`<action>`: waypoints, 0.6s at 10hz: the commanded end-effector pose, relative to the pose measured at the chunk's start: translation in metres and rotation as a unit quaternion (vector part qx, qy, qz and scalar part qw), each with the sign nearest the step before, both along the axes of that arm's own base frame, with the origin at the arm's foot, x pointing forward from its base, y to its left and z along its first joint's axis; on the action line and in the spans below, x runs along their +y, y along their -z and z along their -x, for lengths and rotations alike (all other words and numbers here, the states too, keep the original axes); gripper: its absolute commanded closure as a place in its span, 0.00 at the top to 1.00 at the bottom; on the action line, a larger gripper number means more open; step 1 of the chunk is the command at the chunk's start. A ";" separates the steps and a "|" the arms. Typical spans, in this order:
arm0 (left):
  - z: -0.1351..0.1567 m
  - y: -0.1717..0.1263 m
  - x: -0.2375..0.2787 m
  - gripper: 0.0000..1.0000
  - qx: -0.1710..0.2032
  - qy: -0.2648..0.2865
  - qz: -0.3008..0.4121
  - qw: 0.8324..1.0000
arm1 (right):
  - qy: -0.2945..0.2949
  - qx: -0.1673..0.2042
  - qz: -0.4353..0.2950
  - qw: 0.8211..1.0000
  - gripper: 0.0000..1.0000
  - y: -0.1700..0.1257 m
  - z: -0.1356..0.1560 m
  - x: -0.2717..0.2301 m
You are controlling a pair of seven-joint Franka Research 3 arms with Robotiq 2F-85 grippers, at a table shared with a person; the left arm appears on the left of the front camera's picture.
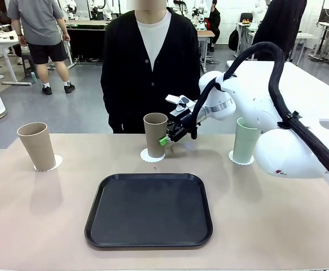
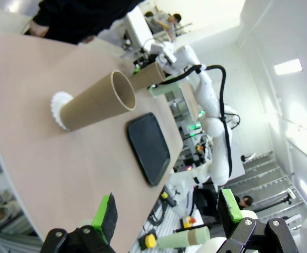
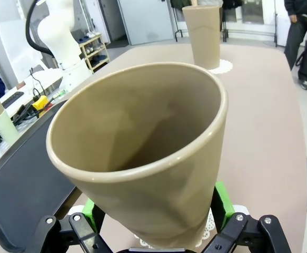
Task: Place coasters on the table and set cups on them.
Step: Take one Reusable plastic cup from the Flat Tray and place it on a coaster set by the human.
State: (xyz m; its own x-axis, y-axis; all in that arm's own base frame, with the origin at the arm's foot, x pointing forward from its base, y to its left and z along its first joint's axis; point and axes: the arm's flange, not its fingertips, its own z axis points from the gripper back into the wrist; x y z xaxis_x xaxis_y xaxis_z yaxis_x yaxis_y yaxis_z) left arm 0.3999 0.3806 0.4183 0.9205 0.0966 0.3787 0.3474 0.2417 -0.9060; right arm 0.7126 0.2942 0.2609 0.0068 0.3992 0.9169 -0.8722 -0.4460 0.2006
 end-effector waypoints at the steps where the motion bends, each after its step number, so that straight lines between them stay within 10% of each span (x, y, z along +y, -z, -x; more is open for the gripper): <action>1: 0.001 -0.002 0.000 1.00 0.002 -0.002 -0.004 1.000 | 0.005 -0.004 0.036 0.999 1.00 -0.007 -0.016 0.004; 6: 0.001 -0.002 0.000 1.00 0.002 -0.002 -0.004 1.000 | 0.023 -0.003 0.055 0.998 1.00 -0.009 -0.014 -0.009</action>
State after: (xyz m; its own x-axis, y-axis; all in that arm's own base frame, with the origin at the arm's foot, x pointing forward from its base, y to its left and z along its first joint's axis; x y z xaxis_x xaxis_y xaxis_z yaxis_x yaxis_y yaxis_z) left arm 0.3999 0.3806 0.4183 0.9205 0.0966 0.3787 0.3474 0.2417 -0.9060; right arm 0.7193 0.2845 0.2614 0.0183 0.4440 0.8958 -0.8867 -0.4067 0.2198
